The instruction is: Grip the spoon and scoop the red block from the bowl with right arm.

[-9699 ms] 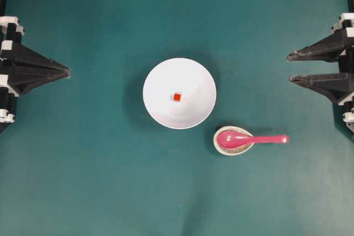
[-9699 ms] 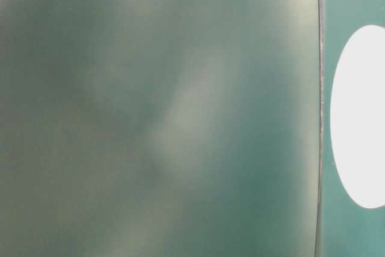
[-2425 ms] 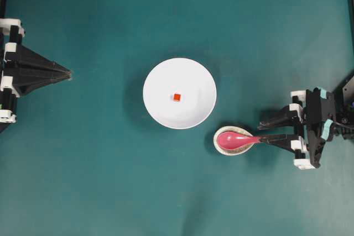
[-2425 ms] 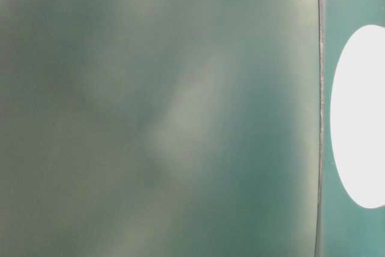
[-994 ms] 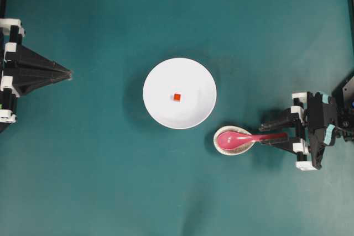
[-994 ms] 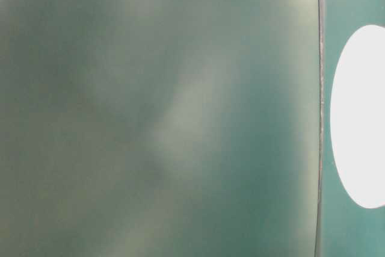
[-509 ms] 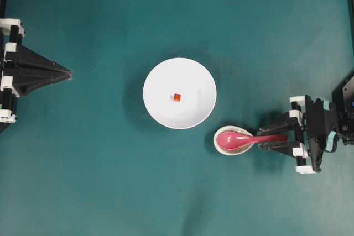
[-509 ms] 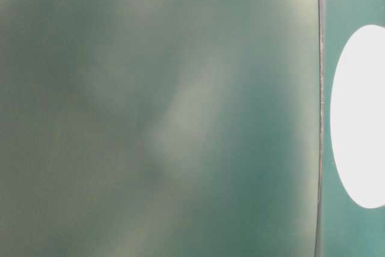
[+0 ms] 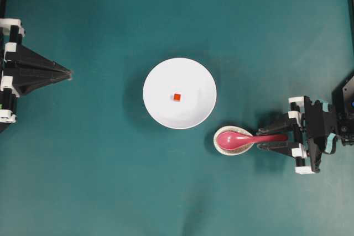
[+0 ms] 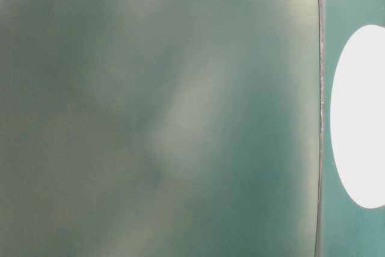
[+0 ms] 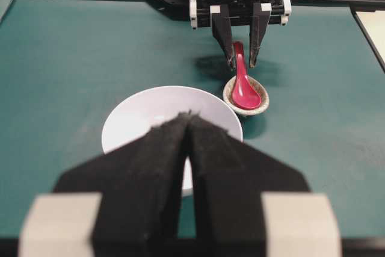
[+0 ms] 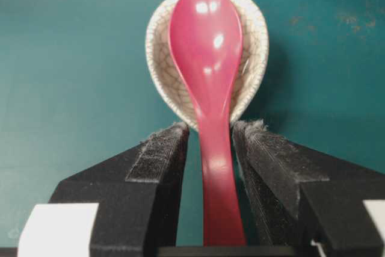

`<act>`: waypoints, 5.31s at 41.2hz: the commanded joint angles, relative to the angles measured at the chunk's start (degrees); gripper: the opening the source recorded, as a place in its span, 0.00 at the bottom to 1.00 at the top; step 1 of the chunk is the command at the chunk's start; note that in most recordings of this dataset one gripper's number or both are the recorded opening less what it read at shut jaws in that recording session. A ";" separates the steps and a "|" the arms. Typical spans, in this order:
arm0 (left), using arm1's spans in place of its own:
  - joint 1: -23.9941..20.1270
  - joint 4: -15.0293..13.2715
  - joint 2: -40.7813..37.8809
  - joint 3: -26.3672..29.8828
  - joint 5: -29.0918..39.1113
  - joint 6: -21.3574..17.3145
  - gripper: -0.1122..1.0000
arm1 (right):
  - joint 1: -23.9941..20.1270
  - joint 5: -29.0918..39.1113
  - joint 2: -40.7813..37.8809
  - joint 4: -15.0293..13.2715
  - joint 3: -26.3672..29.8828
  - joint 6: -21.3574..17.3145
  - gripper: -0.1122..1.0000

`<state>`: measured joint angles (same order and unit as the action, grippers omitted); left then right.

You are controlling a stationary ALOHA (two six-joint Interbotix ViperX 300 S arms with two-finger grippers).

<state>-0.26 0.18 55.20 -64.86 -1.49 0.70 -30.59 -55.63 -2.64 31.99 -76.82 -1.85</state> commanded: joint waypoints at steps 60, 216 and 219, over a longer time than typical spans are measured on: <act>-0.18 0.09 -0.44 1.67 -0.26 0.09 0.10 | -0.26 -2.20 -0.09 -0.18 0.62 0.09 0.33; -1.85 0.09 -0.18 2.37 2.64 0.09 0.10 | 39.90 102.74 3.60 -18.63 54.93 5.62 0.32; -1.85 0.09 -0.18 2.29 2.64 0.09 0.10 | 39.55 102.48 3.08 -18.63 54.93 5.80 0.32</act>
<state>-1.93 0.18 55.46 -64.60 1.58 0.70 9.40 47.37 0.00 13.45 -22.50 3.78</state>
